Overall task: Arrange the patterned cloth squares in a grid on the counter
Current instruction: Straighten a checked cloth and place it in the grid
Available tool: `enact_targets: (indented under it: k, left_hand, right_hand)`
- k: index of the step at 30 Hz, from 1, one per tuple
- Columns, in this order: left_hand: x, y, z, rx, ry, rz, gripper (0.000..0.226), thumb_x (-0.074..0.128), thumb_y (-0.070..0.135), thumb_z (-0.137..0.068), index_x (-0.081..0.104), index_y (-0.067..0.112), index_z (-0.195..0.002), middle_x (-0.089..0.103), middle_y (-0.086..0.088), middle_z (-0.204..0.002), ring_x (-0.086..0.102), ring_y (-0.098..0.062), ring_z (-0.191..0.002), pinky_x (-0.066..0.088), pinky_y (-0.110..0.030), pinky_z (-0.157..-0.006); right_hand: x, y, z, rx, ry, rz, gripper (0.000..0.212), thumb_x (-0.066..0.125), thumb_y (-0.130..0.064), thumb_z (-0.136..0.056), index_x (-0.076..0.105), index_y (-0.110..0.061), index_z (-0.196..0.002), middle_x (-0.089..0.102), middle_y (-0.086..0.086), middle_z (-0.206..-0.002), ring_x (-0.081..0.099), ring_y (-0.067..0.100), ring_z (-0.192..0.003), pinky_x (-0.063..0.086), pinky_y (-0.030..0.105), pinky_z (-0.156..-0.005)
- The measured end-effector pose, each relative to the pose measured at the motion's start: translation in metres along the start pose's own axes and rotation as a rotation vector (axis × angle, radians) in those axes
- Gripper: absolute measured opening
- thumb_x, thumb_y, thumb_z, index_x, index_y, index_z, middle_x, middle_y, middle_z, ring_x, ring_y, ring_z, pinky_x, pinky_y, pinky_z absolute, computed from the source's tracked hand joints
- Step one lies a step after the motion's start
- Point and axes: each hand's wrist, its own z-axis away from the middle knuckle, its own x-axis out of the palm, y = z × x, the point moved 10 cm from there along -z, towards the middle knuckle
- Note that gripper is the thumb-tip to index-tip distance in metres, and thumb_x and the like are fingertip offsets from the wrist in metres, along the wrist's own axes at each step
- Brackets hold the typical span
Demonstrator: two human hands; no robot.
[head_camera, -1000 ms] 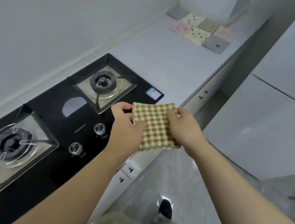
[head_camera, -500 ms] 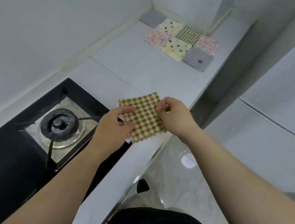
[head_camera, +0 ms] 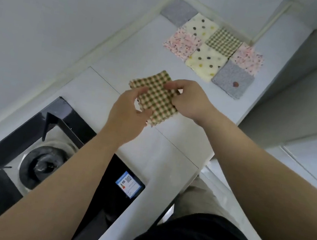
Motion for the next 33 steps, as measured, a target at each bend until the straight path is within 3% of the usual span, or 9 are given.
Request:
enact_targets:
  k: [3, 9, 15, 23, 29, 31, 33]
  left_hand:
    - [0.009, -0.005, -0.046, -0.039, 0.068, -0.023, 0.063, 0.069, 0.026, -0.085, 0.048, 0.034, -0.144, 0.048, 0.013, -0.139, 0.064, -0.022, -0.115, 0.058, -0.045, -0.092]
    - [0.037, -0.009, -0.156, -0.203, 0.187, -0.053, 0.062, 0.068, 0.02, -0.09, 0.044, 0.038, -0.146, 0.046, 0.01, -0.146, 0.064, -0.024, -0.116, 0.055, -0.045, -0.098]
    - [0.038, 0.01, -0.263, -0.231, 0.254, -0.098, 0.064, 0.068, 0.015, -0.09, 0.044, 0.033, -0.147, 0.046, 0.005, -0.147, 0.061, -0.026, -0.12, 0.053, -0.046, -0.1]
    - [0.023, 0.016, -0.362, -0.253, 0.278, -0.156, 0.069, 0.071, 0.014, -0.087, 0.045, 0.027, -0.149, 0.047, -0.001, -0.149, 0.057, -0.026, -0.125, 0.052, -0.048, -0.102]
    - [0.026, -0.001, -0.39, -0.331, 0.268, -0.178, 0.073, 0.071, 0.016, -0.086, 0.041, 0.026, -0.152, 0.05, -0.002, -0.147, 0.058, -0.026, -0.125, 0.051, -0.046, -0.104]
    - [0.028, -0.004, -0.394, -0.34, 0.259, -0.237, 0.072, 0.067, 0.015, -0.089, 0.038, 0.024, -0.154, 0.046, -0.005, -0.15, 0.052, -0.026, -0.129, 0.043, -0.038, -0.112]
    - [0.03, -0.001, -0.394, -0.327, 0.245, -0.348, 0.069, 0.063, 0.015, -0.093, 0.034, 0.021, -0.156, 0.038, -0.007, -0.151, 0.049, -0.027, -0.129, 0.038, -0.027, -0.104]
  right_hand:
    - [-0.006, 0.001, -0.058, -0.041, -0.043, 0.049, 0.057, 0.037, 0.008, -0.089, 0.065, -0.018, -0.132, 0.053, 0.004, -0.147, 0.055, 0.022, -0.129, 0.05, 0.031, -0.103]
    - [-0.036, 0.002, -0.179, -0.103, -0.118, 0.236, 0.064, 0.038, 0.009, -0.09, 0.06, -0.026, -0.139, 0.046, 0.001, -0.152, 0.053, 0.022, -0.129, 0.051, 0.025, -0.085]
    - [-0.061, -0.028, -0.287, -0.27, -0.121, 0.412, 0.054, 0.047, 0.006, -0.093, 0.056, -0.014, -0.143, 0.053, 0.009, -0.146, 0.049, 0.024, -0.135, 0.039, 0.028, -0.11]
    - [-0.057, -0.047, -0.398, -0.34, -0.132, 0.608, 0.041, 0.054, 0.0, -0.094, 0.061, -0.013, -0.132, 0.058, 0.009, -0.135, 0.057, 0.026, -0.122, 0.045, 0.035, -0.105]
    - [-0.046, -0.04, -0.431, -0.407, -0.118, 0.674, 0.033, 0.055, -0.007, -0.093, 0.065, -0.012, -0.124, 0.06, 0.011, -0.127, 0.055, 0.029, -0.117, 0.048, 0.042, -0.101]
    - [-0.042, -0.039, -0.432, -0.448, -0.098, 0.694, 0.032, 0.058, -0.007, -0.09, 0.064, -0.014, -0.12, 0.056, 0.009, -0.131, 0.05, 0.029, -0.123, 0.047, 0.043, -0.103]
    - [-0.04, -0.036, -0.43, -0.452, -0.079, 0.71, 0.031, 0.06, -0.007, -0.089, 0.064, -0.013, -0.119, 0.052, 0.009, -0.135, 0.045, 0.032, -0.127, 0.045, 0.045, -0.106]
